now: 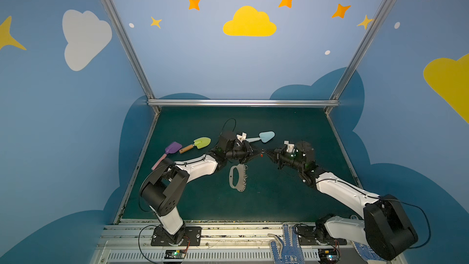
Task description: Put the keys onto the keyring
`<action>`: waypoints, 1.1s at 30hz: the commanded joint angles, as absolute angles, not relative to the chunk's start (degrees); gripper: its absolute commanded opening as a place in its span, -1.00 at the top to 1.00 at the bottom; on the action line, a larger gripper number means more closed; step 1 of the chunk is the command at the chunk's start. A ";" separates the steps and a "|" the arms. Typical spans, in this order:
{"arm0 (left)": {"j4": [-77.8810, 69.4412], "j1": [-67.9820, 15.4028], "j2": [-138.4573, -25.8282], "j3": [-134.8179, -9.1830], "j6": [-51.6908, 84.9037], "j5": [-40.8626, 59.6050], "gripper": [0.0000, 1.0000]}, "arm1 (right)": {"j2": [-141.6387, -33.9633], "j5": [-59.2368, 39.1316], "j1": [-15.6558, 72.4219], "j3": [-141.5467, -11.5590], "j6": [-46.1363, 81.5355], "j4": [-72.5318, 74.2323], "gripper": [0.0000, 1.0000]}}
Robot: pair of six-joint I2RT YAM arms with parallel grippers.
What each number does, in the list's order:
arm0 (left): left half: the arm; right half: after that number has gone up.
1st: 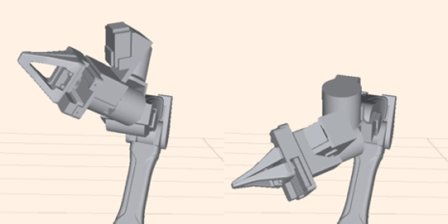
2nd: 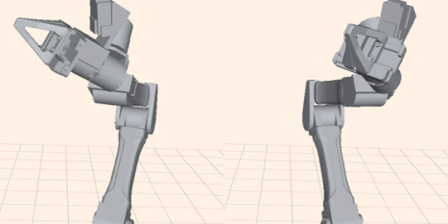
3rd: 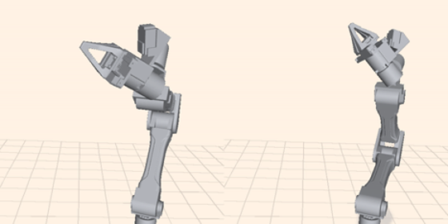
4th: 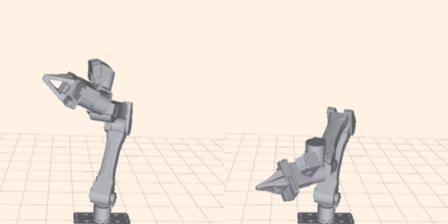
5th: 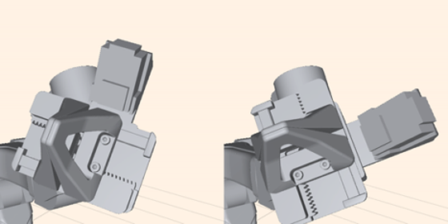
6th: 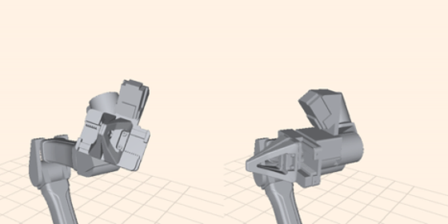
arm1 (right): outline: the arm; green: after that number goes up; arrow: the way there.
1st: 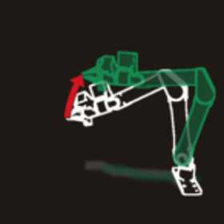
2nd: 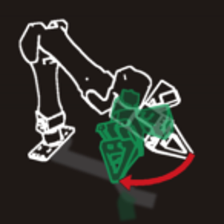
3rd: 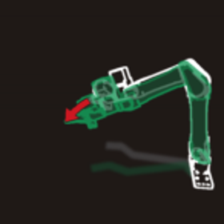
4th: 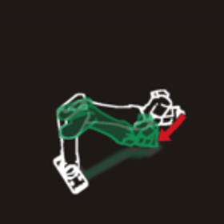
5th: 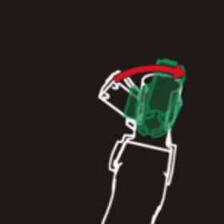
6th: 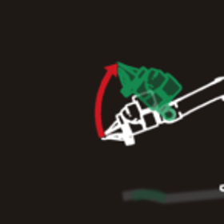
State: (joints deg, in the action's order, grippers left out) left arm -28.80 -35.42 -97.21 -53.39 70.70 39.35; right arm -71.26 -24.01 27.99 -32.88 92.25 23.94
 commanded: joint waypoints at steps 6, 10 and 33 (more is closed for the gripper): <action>-30.89 -35.17 -97.48 -53.79 71.53 38.53 0.85 | -71.05 -24.26 28.85 -31.91 93.16 27.64 1.00; -30.87 -35.19 -97.08 -53.70 71.43 38.50 0.92 | -71.41 -24.61 29.18 -31.64 93.08 28.24 1.00; 41.87 -33.75 -95.09 -80.93 22.32 33.64 0.92 | -59.25 -30.72 18.89 -35.80 58.27 0.25 0.32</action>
State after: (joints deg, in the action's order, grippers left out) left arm 24.21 -33.85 -95.72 -79.05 35.55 36.16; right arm -58.43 -26.52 19.35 -32.40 67.94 4.82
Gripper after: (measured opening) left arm 0.048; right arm 0.332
